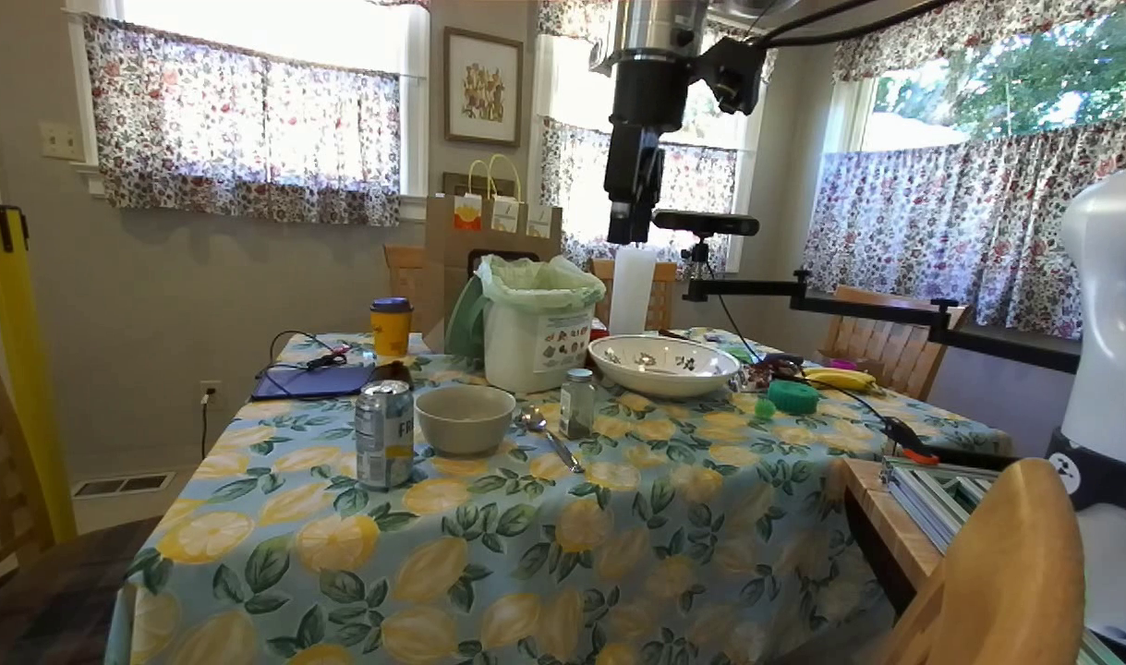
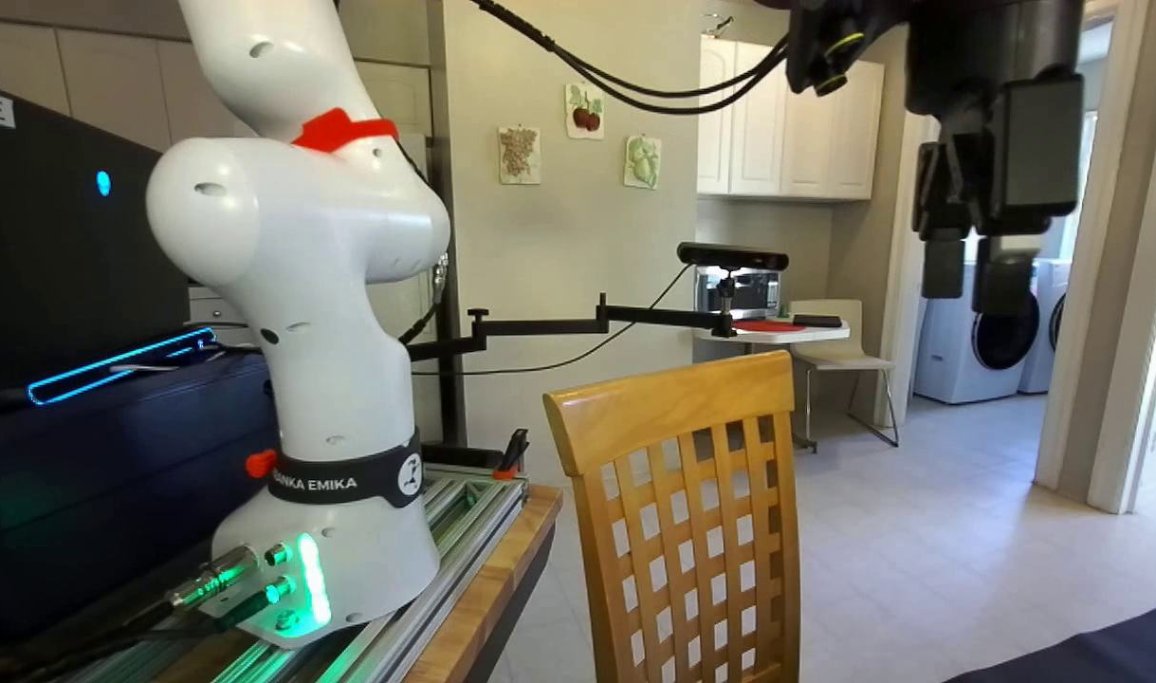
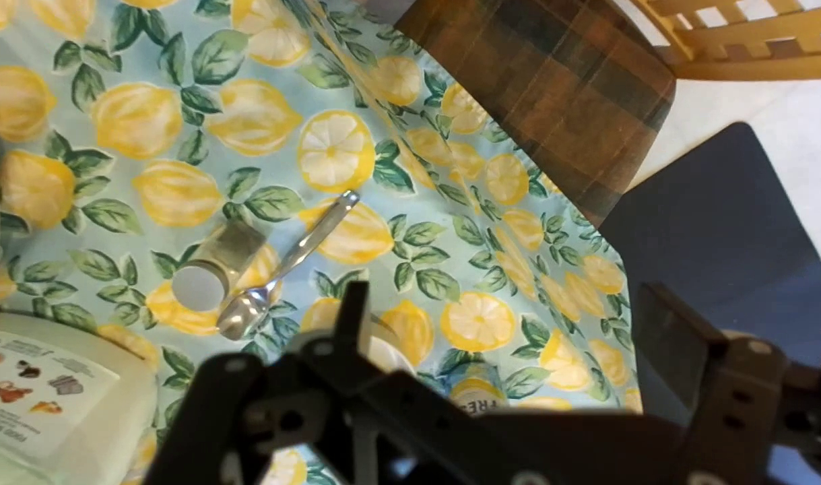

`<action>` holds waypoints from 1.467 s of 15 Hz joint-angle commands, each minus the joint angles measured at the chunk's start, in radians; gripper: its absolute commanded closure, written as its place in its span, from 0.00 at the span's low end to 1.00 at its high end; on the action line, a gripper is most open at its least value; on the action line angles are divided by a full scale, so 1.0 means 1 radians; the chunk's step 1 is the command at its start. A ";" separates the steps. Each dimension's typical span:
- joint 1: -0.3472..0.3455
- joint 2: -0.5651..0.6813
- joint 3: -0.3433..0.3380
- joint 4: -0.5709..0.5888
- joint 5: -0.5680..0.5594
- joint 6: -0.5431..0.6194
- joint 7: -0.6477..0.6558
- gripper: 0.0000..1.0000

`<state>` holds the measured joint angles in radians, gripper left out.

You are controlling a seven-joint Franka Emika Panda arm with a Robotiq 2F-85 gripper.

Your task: Remove the lid from the spice bottle

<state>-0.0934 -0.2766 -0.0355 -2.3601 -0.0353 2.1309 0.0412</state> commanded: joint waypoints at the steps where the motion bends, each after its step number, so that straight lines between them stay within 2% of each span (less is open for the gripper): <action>1: -0.032 0.149 -0.044 0.122 0.002 -0.005 0.046 0.00; 8: -0.046 0.311 -0.094 0.215 0.091 0.008 0.055 0.00; 9: -0.044 0.325 -0.093 0.223 0.088 -0.008 0.067 0.00; 10: -0.044 0.274 -0.093 0.177 0.065 0.011 0.046 0.00; 15: -0.044 0.314 -0.093 0.200 0.067 0.010 0.055 0.00; 17: -0.036 0.314 -0.087 0.189 0.056 0.027 0.095 0.00; 20: -0.042 0.378 -0.096 0.228 0.073 0.022 0.067 0.00; 21: -0.048 0.401 -0.097 0.242 0.103 0.015 0.001 0.00; 22: -0.054 0.427 -0.104 0.253 0.073 0.031 0.013 0.00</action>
<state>-0.1334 0.0687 -0.1258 -2.1596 0.0330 2.1471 0.0966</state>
